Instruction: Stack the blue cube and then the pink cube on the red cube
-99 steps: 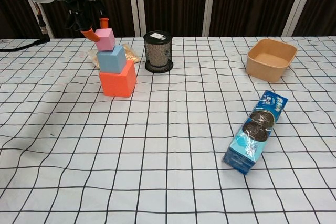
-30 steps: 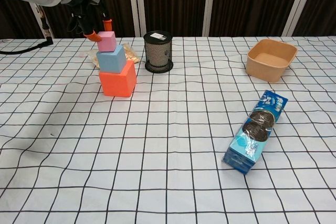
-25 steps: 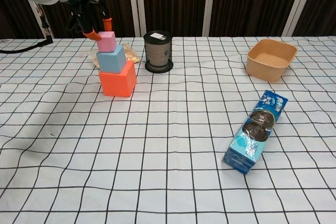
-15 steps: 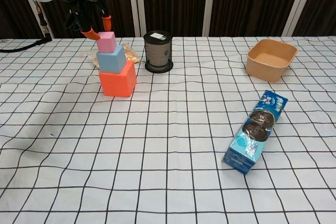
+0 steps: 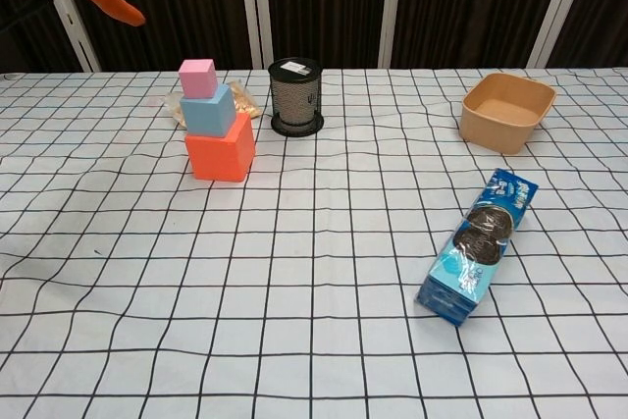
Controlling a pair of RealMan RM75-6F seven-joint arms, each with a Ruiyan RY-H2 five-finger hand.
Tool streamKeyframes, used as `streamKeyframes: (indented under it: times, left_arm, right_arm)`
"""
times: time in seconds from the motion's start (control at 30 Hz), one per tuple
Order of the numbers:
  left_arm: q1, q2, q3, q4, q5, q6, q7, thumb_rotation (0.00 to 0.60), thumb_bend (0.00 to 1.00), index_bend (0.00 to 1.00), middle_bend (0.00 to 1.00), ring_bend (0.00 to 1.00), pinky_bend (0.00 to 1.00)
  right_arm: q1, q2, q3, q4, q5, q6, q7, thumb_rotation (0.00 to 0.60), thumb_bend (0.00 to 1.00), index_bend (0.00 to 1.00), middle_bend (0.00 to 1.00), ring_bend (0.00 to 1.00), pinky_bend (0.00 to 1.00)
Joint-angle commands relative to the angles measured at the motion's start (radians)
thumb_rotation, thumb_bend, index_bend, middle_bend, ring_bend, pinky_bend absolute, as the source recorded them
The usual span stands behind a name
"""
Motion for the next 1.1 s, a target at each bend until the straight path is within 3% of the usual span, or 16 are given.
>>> streamKeyframes:
  times: [0.03, 0.2, 0.27, 0.37, 0.6, 0.7, 0.83, 1.1]
  left_arm:
    - [0.276, 0.218, 0.021, -0.244, 0.370, 0.118, -0.205, 0.600, 0.25, 0.16, 0.45, 0.30, 0.38]
    - [0.534, 0.247, 0.174, -0.238, 0.731, 0.213, -0.284, 0.600, 0.16, 0.08, 0.29, 0.16, 0.29]
    - [0.631, 0.205, 0.245, -0.180, 0.855, 0.264, -0.279, 0.600, 0.16, 0.06, 0.24, 0.12, 0.25]
    - [0.728, 0.100, 0.292, -0.075, 0.964, 0.350, -0.266, 0.600, 0.16, 0.04, 0.18, 0.08, 0.19]
    - [0.873, -0.193, 0.287, 0.194, 1.054, 0.542, -0.184, 0.600, 0.14, 0.02, 0.11, 0.02, 0.11]
    - [0.902, -0.276, 0.284, 0.281, 1.080, 0.567, -0.206, 0.600, 0.13, 0.02, 0.10, 0.02, 0.08]
    - [0.919, -0.334, 0.280, 0.380, 1.108, 0.567, -0.249, 0.600, 0.13, 0.02, 0.09, 0.00, 0.08]
    - [0.926, -0.318, 0.262, 0.418, 1.140, 0.557, -0.315, 0.600, 0.13, 0.02, 0.09, 0.00, 0.08]
  right_arm:
    - [-0.006, 0.008, -0.003, -0.018, -0.003, 0.007, 0.000, 0.600, 0.11, 0.02, 0.00, 0.00, 0.09]
    - [-0.019, 0.033, -0.009, -0.060, -0.016, 0.025, 0.008, 0.600, 0.11, 0.02, 0.00, 0.00, 0.09]
    - [-0.026, 0.043, -0.011, -0.076, -0.026, 0.041, 0.016, 0.600, 0.11, 0.02, 0.00, 0.00, 0.09]
    - [-0.034, 0.057, -0.012, -0.094, -0.023, 0.043, 0.026, 0.600, 0.11, 0.02, 0.00, 0.00, 0.09]
    - [-0.034, 0.077, -0.015, -0.109, -0.022, 0.033, 0.033, 0.600, 0.10, 0.02, 0.00, 0.00, 0.07]
    - [-0.035, 0.073, -0.014, -0.102, -0.034, 0.044, 0.032, 0.600, 0.10, 0.02, 0.00, 0.00, 0.07]
    - [-0.038, 0.062, -0.011, -0.079, -0.061, 0.077, 0.031, 0.600, 0.10, 0.02, 0.00, 0.00, 0.07]
    - [-0.046, 0.048, -0.005, -0.050, -0.073, 0.108, 0.026, 0.600, 0.10, 0.02, 0.00, 0.00, 0.07]
